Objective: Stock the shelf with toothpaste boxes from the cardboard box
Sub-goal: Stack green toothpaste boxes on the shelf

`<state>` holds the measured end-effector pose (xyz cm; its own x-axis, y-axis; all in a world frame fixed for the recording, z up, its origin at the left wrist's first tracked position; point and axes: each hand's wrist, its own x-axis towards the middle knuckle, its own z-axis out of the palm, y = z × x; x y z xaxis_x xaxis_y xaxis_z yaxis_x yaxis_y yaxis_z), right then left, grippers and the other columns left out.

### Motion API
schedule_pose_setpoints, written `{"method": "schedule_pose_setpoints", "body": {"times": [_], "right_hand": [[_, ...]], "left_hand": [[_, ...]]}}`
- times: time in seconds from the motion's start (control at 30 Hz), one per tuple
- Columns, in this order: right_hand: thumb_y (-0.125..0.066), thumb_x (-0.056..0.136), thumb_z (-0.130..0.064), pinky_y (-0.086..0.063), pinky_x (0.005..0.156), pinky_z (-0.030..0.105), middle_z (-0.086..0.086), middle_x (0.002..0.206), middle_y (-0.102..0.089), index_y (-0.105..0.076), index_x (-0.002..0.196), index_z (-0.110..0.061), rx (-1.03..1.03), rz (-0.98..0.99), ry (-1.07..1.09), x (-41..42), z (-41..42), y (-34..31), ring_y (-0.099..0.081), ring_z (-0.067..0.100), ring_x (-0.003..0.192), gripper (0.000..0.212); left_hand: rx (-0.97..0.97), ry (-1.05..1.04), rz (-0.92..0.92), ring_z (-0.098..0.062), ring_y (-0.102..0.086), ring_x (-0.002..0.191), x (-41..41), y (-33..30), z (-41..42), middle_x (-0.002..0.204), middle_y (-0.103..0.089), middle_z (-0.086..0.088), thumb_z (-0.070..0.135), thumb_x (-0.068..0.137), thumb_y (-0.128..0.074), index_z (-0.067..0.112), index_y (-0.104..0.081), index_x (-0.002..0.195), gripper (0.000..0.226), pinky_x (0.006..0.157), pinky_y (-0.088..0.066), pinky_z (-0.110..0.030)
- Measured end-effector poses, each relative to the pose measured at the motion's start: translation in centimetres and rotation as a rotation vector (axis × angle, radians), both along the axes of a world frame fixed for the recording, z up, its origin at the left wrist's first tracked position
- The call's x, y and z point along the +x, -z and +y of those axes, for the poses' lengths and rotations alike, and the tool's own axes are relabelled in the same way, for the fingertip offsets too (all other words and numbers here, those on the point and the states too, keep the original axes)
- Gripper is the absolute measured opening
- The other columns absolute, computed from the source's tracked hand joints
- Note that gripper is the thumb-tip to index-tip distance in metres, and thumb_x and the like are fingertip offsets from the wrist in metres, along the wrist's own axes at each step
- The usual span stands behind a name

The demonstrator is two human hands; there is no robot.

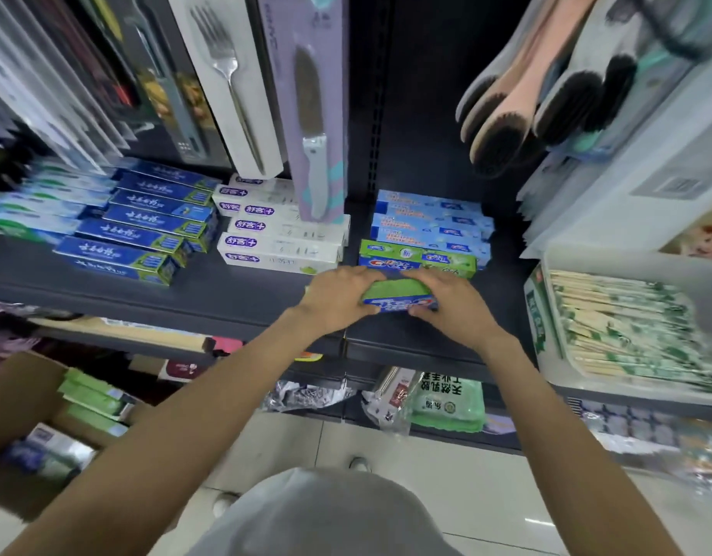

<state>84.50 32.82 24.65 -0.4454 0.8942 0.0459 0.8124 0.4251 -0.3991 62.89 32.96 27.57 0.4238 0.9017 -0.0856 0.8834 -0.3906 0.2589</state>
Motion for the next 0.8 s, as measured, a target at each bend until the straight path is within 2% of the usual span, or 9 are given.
{"method": "schedule_pose_setpoints", "body": {"times": [0.07,0.17,0.23,0.3,0.43,0.53,0.63,0.73,0.8], "right_hand": [[-0.073,0.079,-0.025,-0.043,0.085,0.043,0.008,0.117,-0.060,-0.056,0.124,-0.018,0.115,-0.030,0.126,1.9,0.7,0.6,-0.053,0.034,0.106,0.048],[-0.075,0.077,-0.019,-0.046,0.078,0.047,0.017,0.111,-0.057,-0.060,0.117,-0.010,0.171,-0.110,0.297,3.8,1.8,2.0,-0.051,0.040,0.096,0.044],[-0.073,0.078,-0.014,-0.047,0.082,0.051,0.023,0.113,-0.052,-0.059,0.120,-0.007,0.145,-0.122,0.397,3.8,2.4,2.6,-0.048,0.042,0.095,0.045],[-0.073,0.076,-0.009,-0.047,0.084,0.051,0.025,0.113,-0.050,-0.059,0.119,-0.005,0.146,-0.118,0.452,3.3,2.4,2.9,-0.047,0.043,0.095,0.046],[-0.072,0.069,-0.003,-0.047,0.076,0.050,0.022,0.110,-0.055,-0.061,0.109,-0.007,0.279,-0.202,0.514,1.1,0.6,2.1,-0.051,0.043,0.095,0.042],[-0.070,0.069,-0.004,-0.048,0.077,0.048,0.015,0.106,-0.059,-0.063,0.102,-0.010,0.313,-0.100,0.377,-2.4,-1.7,0.9,-0.056,0.038,0.094,0.034],[-0.065,0.077,-0.006,-0.051,0.074,0.042,0.008,0.095,-0.065,-0.065,0.100,-0.014,0.212,-0.011,0.160,-6.8,-3.7,-0.8,-0.062,0.033,0.084,0.024],[-0.054,0.090,-0.018,-0.050,0.074,0.037,0.002,0.104,-0.068,-0.060,0.114,-0.020,-0.019,-0.056,-0.026,-11.6,-4.9,-1.6,-0.064,0.030,0.090,0.025],[-0.050,0.092,-0.022,-0.050,0.075,0.037,-0.001,0.108,-0.067,-0.056,0.120,-0.023,-0.085,-0.092,-0.190,-15.3,-5.6,-1.3,-0.063,0.026,0.095,0.028]], "left_hand": [[0.110,0.041,0.020,-0.019,-0.050,0.120,1.9,0.6,1.3,0.134,-0.053,0.002,0.040,0.089,-0.058,0.027,-0.044,0.136,0.051,0.095,-0.040,-0.032],[0.204,-0.034,0.092,-0.021,-0.044,0.123,2.5,2.2,2.7,0.137,-0.050,0.001,0.026,0.091,-0.055,0.025,-0.045,0.135,0.046,0.100,-0.033,-0.033],[0.187,-0.093,0.151,-0.023,-0.039,0.127,2.0,3.5,3.1,0.143,-0.043,0.000,0.020,0.092,-0.049,0.022,-0.040,0.139,0.048,0.104,-0.028,-0.034],[0.135,-0.089,0.199,-0.023,-0.034,0.132,1.8,4.4,2.9,0.149,-0.033,0.000,0.024,0.094,-0.044,0.022,-0.032,0.144,0.051,0.109,-0.025,-0.036],[0.028,-0.065,0.169,-0.022,-0.030,0.137,1.9,5.2,2.0,0.155,-0.021,0.001,0.029,0.095,-0.043,0.020,-0.021,0.148,0.058,0.114,-0.020,-0.035],[0.090,-0.113,-0.093,-0.024,-0.040,0.130,0.8,4.7,1.0,0.144,-0.042,-0.003,0.026,0.092,-0.049,0.018,-0.040,0.141,0.051,0.108,-0.029,-0.035],[0.296,-0.206,-0.354,-0.024,-0.059,0.099,-2.8,4.0,-2.0,0.104,-0.067,-0.002,0.027,0.084,-0.048,0.016,-0.063,0.115,0.037,0.088,-0.046,-0.034],[0.403,-0.317,-0.466,-0.014,-0.053,0.083,-8.9,3.9,-6.8,0.085,-0.068,0.004,0.025,0.086,-0.049,0.017,-0.067,0.107,0.029,0.077,-0.043,-0.026],[0.426,-0.441,-0.471,-0.011,-0.051,0.079,-13.7,4.4,-10.7,0.081,-0.066,0.005,0.026,0.088,-0.050,0.017,-0.068,0.103,0.025,0.072,-0.041,-0.023]]}}
